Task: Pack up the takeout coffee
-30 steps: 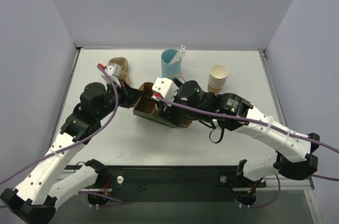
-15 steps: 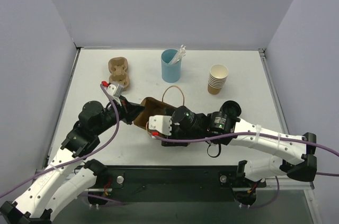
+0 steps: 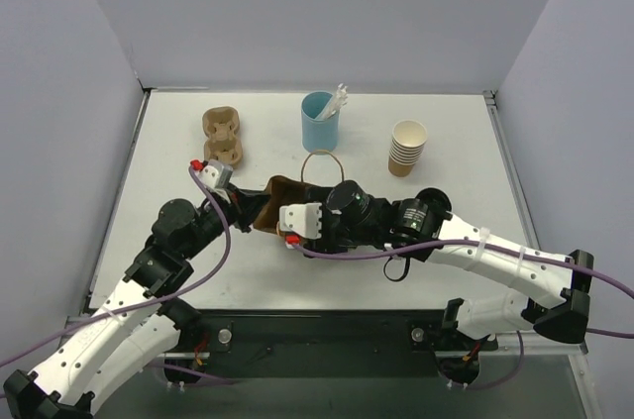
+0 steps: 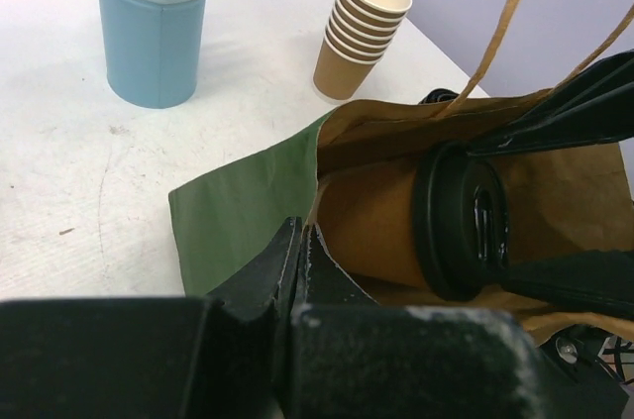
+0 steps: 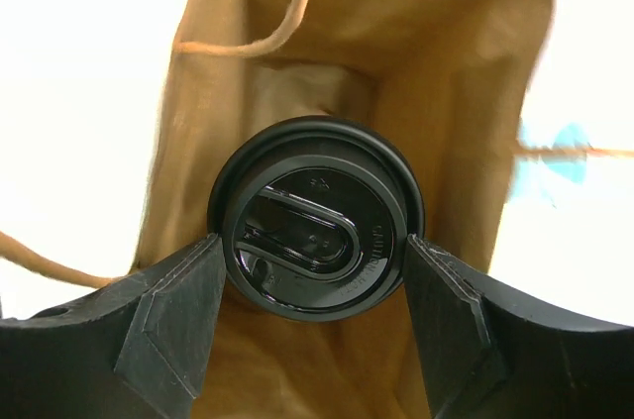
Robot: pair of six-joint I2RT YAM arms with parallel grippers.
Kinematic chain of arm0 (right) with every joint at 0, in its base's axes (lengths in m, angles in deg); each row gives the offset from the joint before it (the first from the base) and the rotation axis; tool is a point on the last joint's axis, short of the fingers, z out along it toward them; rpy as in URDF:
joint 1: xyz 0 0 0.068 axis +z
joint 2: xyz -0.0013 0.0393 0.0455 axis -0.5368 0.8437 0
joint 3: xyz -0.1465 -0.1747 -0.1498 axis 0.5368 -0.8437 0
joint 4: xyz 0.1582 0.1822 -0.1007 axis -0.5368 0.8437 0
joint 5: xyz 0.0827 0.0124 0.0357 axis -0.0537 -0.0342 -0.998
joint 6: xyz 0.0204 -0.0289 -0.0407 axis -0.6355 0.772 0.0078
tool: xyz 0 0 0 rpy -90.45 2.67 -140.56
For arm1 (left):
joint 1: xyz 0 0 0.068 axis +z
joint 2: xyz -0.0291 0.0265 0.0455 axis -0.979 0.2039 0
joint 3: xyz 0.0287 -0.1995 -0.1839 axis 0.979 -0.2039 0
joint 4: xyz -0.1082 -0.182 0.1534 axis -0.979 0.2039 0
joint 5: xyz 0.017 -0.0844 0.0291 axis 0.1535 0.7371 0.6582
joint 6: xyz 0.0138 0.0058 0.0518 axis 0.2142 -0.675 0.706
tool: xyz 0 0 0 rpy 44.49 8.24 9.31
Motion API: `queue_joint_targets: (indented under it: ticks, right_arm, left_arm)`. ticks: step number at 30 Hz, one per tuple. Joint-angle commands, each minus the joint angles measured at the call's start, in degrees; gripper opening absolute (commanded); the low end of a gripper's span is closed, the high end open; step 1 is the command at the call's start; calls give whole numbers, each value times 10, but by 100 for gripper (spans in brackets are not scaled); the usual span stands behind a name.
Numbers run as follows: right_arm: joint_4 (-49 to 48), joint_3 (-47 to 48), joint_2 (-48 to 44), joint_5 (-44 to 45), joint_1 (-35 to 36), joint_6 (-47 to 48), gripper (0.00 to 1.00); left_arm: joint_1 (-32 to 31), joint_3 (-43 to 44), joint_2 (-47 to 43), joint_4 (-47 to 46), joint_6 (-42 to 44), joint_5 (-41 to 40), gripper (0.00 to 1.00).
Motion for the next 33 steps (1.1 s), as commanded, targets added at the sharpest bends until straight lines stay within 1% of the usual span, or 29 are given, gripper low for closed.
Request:
queue_joint_targets:
  ticks: [1,3,7,9,11,12,14,16,19,20,26,27,33]
  right_arm:
    - [-21,-7,10,-37,-1,35,22]
    - [-27,3,17,-34,-12,48,22]
    - [-29,42,35,-39,-41,93,22]
    - [-24,59,47,-42,-46,94,21]
    - [-21,68,56,-58,-45,73,22]
    - [-20,63,58,-63,-43,65,21]
    - [-20,47,54,-69,-37,44,21]
    - [-19,35,51,-63,-24,37,21]
    - [-12,8,40,-49,-13,28,21]
    - [-9,-4,33,-46,-9,25,21]
    - [3,-48,5,-28,3,6,21]
    - [3,-51,3,-9,4,7,21]
    - [-9,-51,16,23,-7,14,21]
  left_arm:
    - [-10,-3,-16,-55,7,-33,0]
    - [-10,6,-9,-77,16,-50,0]
    - [-10,36,32,-106,46,-54,0]
    - [-11,45,48,-106,52,-58,0]
    - [-13,32,40,-115,49,-58,0]
    - [-23,1,31,-120,48,-64,0]
    - [-32,-32,2,-130,41,-84,0]
    - [-40,-57,-15,-124,38,-86,0]
    - [-45,-62,-31,-89,29,-76,0]
    - [-46,-63,-36,-66,20,-53,0]
    - [-60,-83,-70,-29,-4,-16,0]
    - [-61,-81,-70,-24,-3,-13,0]
    - [-76,-102,-76,-35,-21,-30,0]
